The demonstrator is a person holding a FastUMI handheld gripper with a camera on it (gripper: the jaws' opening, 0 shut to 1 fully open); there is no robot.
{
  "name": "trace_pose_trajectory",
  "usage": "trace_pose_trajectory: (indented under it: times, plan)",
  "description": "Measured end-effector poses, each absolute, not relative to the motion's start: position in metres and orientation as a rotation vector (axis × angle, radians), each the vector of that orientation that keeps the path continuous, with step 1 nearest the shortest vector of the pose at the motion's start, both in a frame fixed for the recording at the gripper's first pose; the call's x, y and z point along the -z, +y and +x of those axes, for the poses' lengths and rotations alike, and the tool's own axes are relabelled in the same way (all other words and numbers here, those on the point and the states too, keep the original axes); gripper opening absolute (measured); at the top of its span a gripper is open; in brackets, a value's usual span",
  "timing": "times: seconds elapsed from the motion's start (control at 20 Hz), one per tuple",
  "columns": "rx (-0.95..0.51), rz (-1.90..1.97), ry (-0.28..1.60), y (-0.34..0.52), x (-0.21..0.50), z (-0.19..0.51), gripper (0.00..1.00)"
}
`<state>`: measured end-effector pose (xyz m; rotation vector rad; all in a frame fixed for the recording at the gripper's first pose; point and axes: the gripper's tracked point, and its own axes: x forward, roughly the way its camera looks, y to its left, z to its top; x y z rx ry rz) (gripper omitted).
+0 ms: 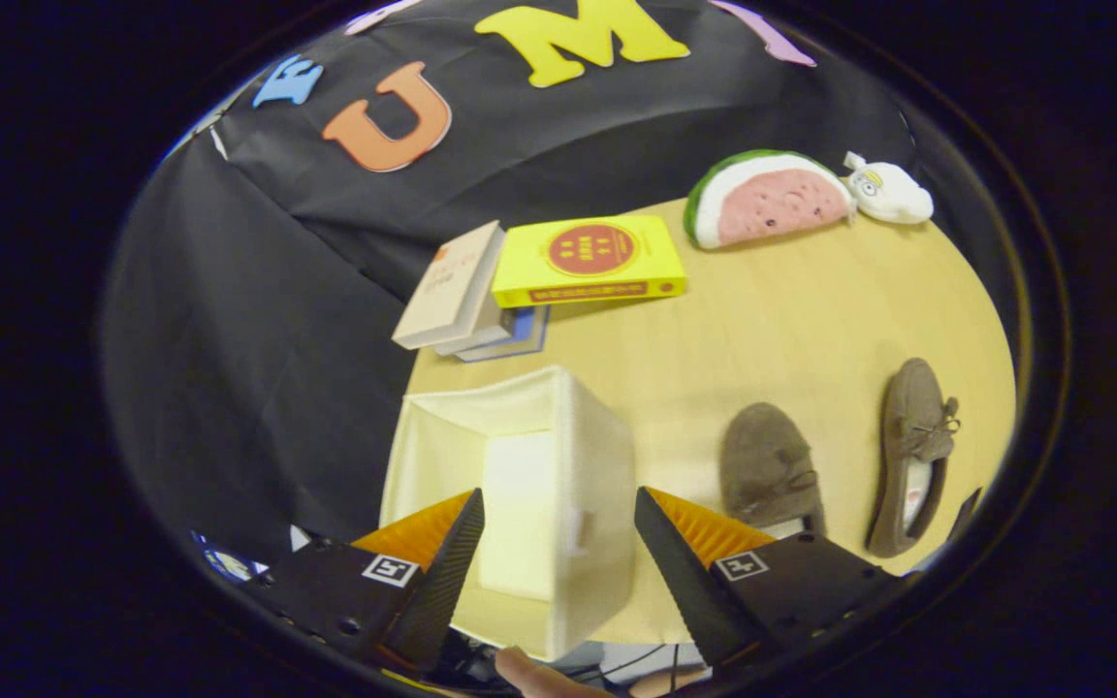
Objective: Open the storage box then place both shoes into the box .Put the left shoe in first, then the right shoe, with the right side of both shoes facing outward in a uniform manner.
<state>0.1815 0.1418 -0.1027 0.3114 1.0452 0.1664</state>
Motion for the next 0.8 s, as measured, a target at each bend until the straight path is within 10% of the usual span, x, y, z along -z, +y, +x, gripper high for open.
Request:
trace_pose_trajectory:
  times: [0.8]
  plan:
    - [0.005, -0.097, 1.274, -0.006, 0.216, 0.147, 0.76]
